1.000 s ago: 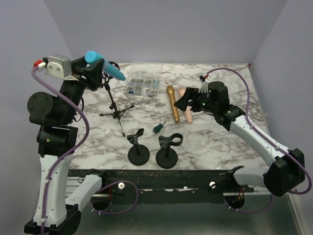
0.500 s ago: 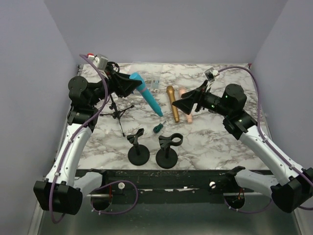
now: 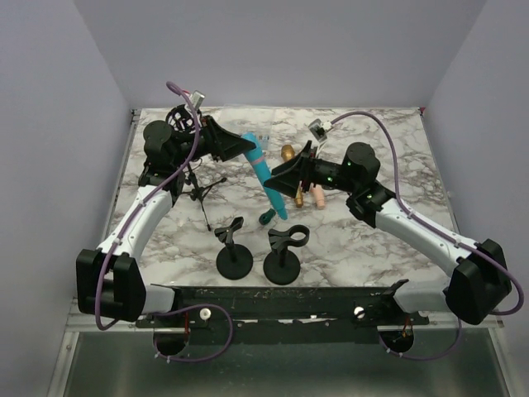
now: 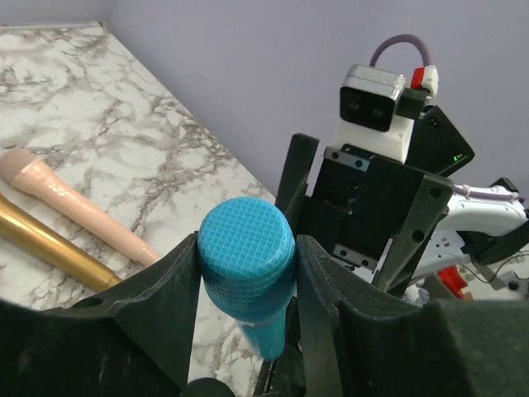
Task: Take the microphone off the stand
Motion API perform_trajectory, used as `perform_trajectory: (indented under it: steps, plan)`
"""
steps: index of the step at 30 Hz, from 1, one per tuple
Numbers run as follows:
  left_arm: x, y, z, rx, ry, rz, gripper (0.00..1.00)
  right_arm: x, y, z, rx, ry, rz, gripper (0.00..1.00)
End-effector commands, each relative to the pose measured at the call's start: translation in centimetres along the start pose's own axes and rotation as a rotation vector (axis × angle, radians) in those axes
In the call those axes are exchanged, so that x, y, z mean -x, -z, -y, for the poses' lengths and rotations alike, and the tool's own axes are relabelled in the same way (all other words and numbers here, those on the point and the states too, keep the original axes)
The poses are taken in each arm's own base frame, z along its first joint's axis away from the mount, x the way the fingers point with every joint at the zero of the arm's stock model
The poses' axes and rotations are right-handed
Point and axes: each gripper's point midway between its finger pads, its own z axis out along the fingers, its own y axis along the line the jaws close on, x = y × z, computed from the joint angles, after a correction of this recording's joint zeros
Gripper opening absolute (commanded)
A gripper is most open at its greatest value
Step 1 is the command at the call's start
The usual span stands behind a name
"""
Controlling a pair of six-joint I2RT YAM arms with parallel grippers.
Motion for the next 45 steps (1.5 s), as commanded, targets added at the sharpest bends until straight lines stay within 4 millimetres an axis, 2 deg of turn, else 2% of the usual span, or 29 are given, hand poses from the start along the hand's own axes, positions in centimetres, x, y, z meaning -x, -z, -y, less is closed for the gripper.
perform_trajectory:
  steps: [1,11,18,24,26,31,34,36,40,42,45]
  plan:
    - [-0.8,-0.7,2.3,-0.107,0.008,-0.042,0.00,1.4,-1.5,-1.1,0.020,0.020,0.057,0.77]
    - [-2.5,-1.8,2.4,-0.118,0.048,-0.089,0.00,1.8,-1.8,1.5,-0.127,0.005,0.117,0.63]
    - [-2.9,-2.1,2.4,-0.120,0.058,-0.100,0.00,2.0,-1.9,1.5,-0.123,-0.001,0.136,0.55]
    - [-3.0,-2.2,2.5,-0.124,0.057,-0.102,0.00,1.2,-2.5,1.5,-0.103,-0.016,0.113,0.54]
    - [-3.0,-2.2,2.5,-0.124,0.058,-0.104,0.00,1.1,-2.5,1.7,-0.112,-0.017,0.115,0.49]
    - [-3.3,-2.3,2.9,-0.143,0.046,-0.135,0.00,1.3,-2.1,2.7,-0.181,-0.008,0.126,0.27]
    - [-3.4,-2.3,2.4,-0.113,0.044,-0.144,0.26,1.6,-1.5,3.5,-0.241,0.008,0.139,0.13]
    - [-3.4,-2.2,2.3,-0.102,0.032,-0.143,0.46,1.8,-1.0,4.0,-0.284,0.021,0.145,0.08]
    - [-3.2,-1.9,2.3,-0.071,-0.028,-0.137,0.79,2.1,0.4,5.4,-0.399,0.043,0.161,0.02]
    - [-3.1,-1.7,2.0,-0.037,-0.065,-0.135,0.89,2.4,1.4,6.1,-0.468,0.061,0.167,0.01]
    - [-2.9,-1.4,1.0,0.040,-0.125,-0.131,0.94,2.7,3.3,8.1,-0.617,0.095,0.172,0.01]
